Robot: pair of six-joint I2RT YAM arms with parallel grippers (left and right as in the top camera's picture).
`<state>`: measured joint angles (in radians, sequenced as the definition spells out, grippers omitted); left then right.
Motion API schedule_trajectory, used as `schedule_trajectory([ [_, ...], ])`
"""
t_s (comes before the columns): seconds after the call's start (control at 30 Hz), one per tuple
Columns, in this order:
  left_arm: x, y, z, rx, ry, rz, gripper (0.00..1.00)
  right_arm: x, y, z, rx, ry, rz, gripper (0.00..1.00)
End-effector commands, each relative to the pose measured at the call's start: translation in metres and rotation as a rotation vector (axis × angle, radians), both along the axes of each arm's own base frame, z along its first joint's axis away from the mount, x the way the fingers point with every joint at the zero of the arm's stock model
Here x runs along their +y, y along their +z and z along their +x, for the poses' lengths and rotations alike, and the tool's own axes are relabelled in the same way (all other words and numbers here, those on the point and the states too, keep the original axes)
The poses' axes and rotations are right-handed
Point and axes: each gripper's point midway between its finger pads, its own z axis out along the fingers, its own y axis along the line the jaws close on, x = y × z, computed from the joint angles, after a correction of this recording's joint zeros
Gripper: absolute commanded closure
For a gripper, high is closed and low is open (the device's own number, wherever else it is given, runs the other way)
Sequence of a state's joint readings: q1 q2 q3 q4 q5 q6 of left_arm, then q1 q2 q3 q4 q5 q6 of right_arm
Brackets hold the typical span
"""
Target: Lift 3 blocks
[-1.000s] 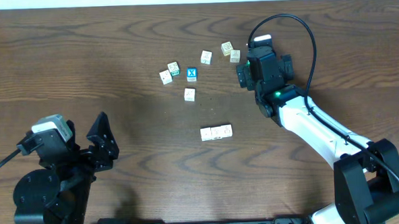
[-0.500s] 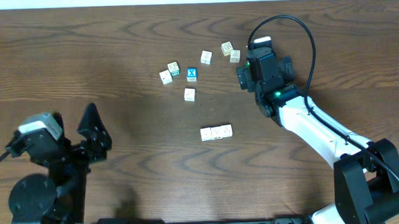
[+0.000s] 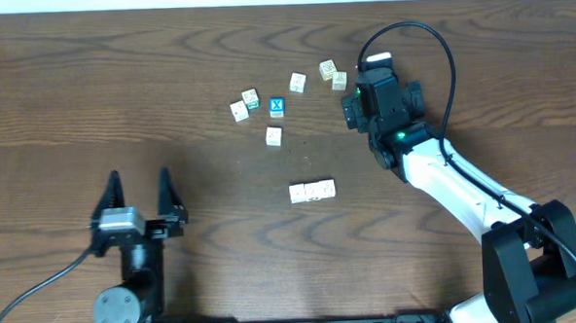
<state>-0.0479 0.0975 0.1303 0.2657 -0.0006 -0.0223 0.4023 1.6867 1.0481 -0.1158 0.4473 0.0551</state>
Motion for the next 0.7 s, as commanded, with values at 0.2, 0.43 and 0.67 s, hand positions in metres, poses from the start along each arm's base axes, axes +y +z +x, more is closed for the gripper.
schedule_trajectory([
  [0.2, 0.011, -0.042, 0.002, 0.040, 0.061, 0.073, 0.27, -0.003, 0.004, 0.003, -0.011, -0.008, -0.018, 0.01],
  [0.43, 0.015, -0.091, 0.006, 0.240, 0.072, 0.058, 0.27, -0.003, 0.004, 0.003, -0.011, -0.008, -0.018, 0.01],
  [0.67, 0.023, -0.122, 0.002, 0.365, 0.115, 0.009, 0.27, -0.003, 0.004, 0.003, -0.011, -0.008, -0.018, 0.01],
])
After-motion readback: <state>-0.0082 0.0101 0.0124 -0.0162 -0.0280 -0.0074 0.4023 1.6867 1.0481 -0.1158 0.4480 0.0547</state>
